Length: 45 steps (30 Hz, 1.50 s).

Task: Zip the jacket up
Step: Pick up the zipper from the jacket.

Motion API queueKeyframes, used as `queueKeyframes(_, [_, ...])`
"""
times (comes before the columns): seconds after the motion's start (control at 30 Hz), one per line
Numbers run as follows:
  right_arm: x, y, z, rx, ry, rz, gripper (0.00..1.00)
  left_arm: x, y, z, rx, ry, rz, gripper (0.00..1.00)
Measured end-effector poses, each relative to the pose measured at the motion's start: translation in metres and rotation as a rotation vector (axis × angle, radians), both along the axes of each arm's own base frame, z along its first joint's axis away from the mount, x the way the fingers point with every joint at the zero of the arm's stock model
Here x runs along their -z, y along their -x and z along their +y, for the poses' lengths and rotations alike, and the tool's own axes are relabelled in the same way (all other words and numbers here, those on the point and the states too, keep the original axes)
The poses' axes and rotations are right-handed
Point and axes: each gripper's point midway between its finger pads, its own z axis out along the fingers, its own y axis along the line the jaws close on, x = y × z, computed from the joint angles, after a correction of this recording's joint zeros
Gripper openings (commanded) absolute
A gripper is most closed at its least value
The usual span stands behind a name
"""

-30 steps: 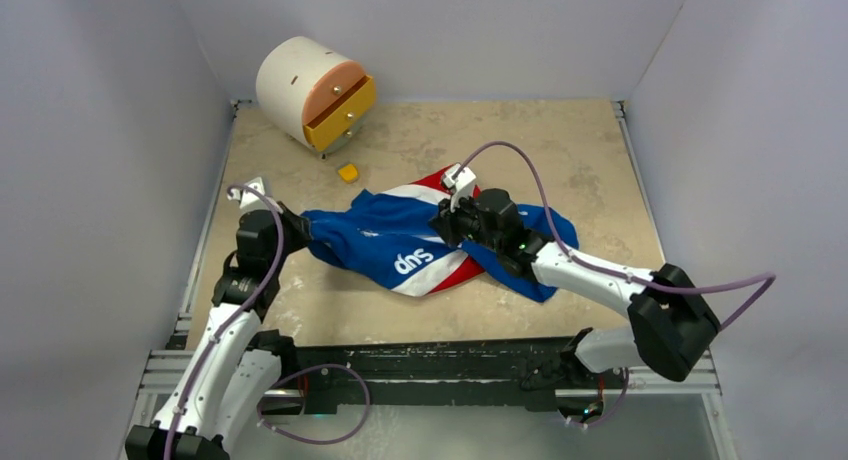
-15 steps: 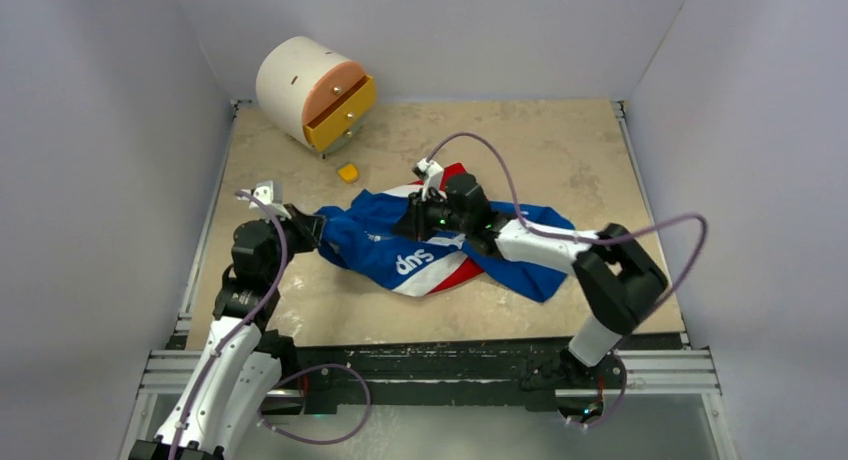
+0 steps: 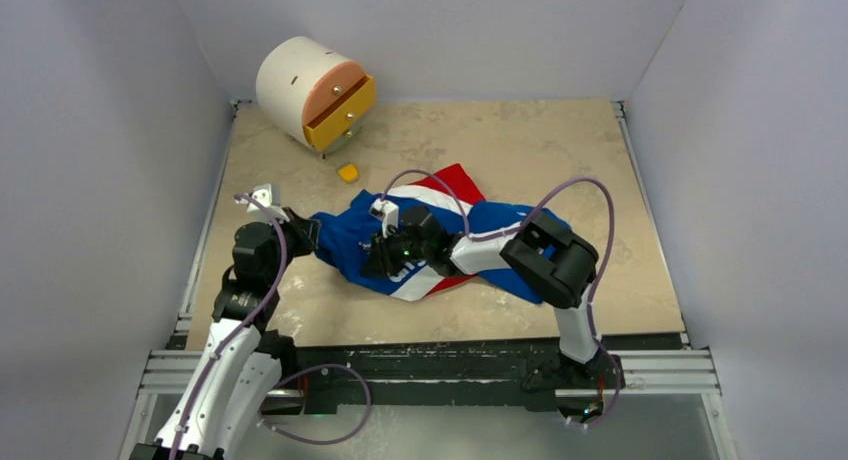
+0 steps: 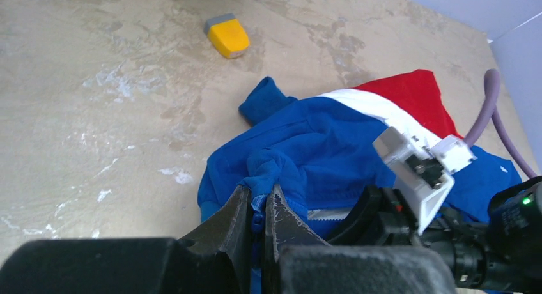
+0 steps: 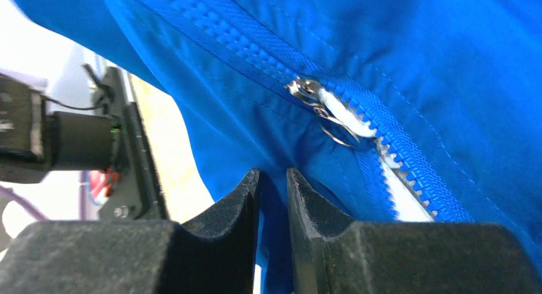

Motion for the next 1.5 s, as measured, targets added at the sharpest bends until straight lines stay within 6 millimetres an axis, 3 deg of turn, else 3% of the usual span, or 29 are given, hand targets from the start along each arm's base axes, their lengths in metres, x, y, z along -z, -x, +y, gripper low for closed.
queueKeyframes(0.13, [0.033, 0.006, 0.002, 0.01, 0.077, 0.003, 0.33, 0.01, 0.003, 0.004, -0.016, -0.013, 0.04, 0.0])
queueKeyframes(0.33, [0.021, -0.002, -0.016, 0.064, 0.138, -0.081, 0.46, 0.015, 0.004, 0.011, -0.052, -0.028, 0.063, 0.0])
queueKeyframes(0.4, [0.004, -0.004, -0.028, 0.084, 0.148, -0.117, 0.52, 0.015, 0.004, 0.012, -0.06, -0.03, 0.061, 0.0])
queueKeyframes(0.53, [-0.058, -0.017, -0.044, 0.138, 0.074, -0.216, 0.57, 0.013, 0.004, 0.014, -0.069, -0.031, 0.054, 0.0])
queueKeyframes(0.6, [-0.079, -0.025, -0.047, 0.157, 0.035, -0.253, 0.54, 0.013, 0.005, 0.014, -0.07, -0.03, 0.051, 0.0])
queueKeyframes(0.67, [-0.087, -0.033, -0.047, 0.167, 0.02, -0.266, 0.44, 0.012, 0.005, 0.014, -0.071, -0.028, 0.05, 0.0])
queueKeyframes(0.77, [-0.078, -0.037, -0.042, 0.144, 0.019, -0.244, 0.3, 0.012, 0.005, 0.014, -0.071, -0.028, 0.05, 0.0])
queueKeyframes(0.9, [-0.068, -0.022, -0.02, 0.023, -0.046, -0.174, 0.2, 0.013, 0.005, 0.014, -0.071, -0.028, 0.052, 0.0])
queueKeyframes(1.13, [-0.071, 0.002, 0.017, -0.179, -0.178, -0.101, 0.19, 0.014, 0.005, 0.014, -0.069, -0.029, 0.057, 0.0])
queueKeyframes(1.27, [-0.066, 0.006, 0.034, -0.24, -0.204, -0.081, 0.19, 0.014, 0.006, 0.011, -0.057, -0.026, 0.06, 0.0])
queueKeyframes(1.5, [-0.018, -0.008, 0.057, -0.225, -0.146, -0.031, 0.24, 0.014, 0.007, 0.006, -0.03, -0.017, 0.062, 0.0])
